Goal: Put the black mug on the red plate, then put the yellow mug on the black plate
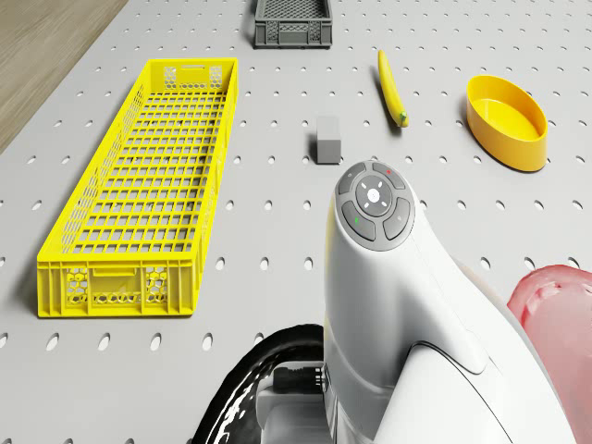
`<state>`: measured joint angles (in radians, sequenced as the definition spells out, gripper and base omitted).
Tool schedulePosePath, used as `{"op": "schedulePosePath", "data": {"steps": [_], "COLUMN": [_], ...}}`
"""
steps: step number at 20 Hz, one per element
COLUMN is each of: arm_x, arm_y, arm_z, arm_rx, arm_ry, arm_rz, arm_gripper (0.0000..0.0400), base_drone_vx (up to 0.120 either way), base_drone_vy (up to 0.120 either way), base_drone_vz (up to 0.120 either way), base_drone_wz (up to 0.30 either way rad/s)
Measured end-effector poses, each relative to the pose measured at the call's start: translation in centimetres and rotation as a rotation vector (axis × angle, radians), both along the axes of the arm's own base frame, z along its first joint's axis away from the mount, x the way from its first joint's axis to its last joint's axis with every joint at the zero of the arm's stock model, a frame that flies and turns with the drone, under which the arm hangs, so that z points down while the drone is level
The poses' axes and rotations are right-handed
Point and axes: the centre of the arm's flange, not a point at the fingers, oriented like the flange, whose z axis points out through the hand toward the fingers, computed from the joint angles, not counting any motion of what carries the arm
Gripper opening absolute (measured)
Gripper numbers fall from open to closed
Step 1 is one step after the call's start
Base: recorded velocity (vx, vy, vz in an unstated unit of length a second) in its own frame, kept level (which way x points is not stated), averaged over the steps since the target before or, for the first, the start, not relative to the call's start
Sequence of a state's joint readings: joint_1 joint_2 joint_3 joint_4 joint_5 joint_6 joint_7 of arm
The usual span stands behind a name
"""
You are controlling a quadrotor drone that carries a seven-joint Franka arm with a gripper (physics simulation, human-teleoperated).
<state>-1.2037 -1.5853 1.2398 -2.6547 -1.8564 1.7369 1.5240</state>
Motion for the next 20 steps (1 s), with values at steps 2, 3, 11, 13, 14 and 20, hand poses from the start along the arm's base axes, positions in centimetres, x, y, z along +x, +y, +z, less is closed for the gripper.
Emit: {"op": "schedulePosePath", "data": {"steps": [2, 3, 11, 13, 14, 20], "arm_x": [0.0, 0.0, 0.0, 0.0, 0.0, 0.0], "arm_y": [0.0, 0.0, -0.3, -0.4, -0.4, -0.6], "arm_z": [0.8, 1.2, 3.4, 3.6, 3.7, 2.1], "arm_rx": [0.0, 0.0, 0.0, 0.0, 0.0, 0.0], "arm_ry": [0.0, 0.0, 0.0, 0.0, 0.0, 0.0], "arm_rz": [0.0, 0.0, 0.0, 0.0, 0.0, 0.0], "arm_gripper": [0.011, 0.011, 0.011, 0.0154, 0.0209, 0.0357], "base_drone_vx": [0.0, 0.0, 0.0, 0.0, 0.0, 0.0], "base_drone_vy": [0.0, 0.0, 0.0, 0.0, 0.0, 0.0], "base_drone_vz": [0.0, 0.0, 0.0, 0.0, 0.0, 0.0], "base_drone_wz": [0.0, 0.0, 0.0, 0.0, 0.0, 0.0]}}
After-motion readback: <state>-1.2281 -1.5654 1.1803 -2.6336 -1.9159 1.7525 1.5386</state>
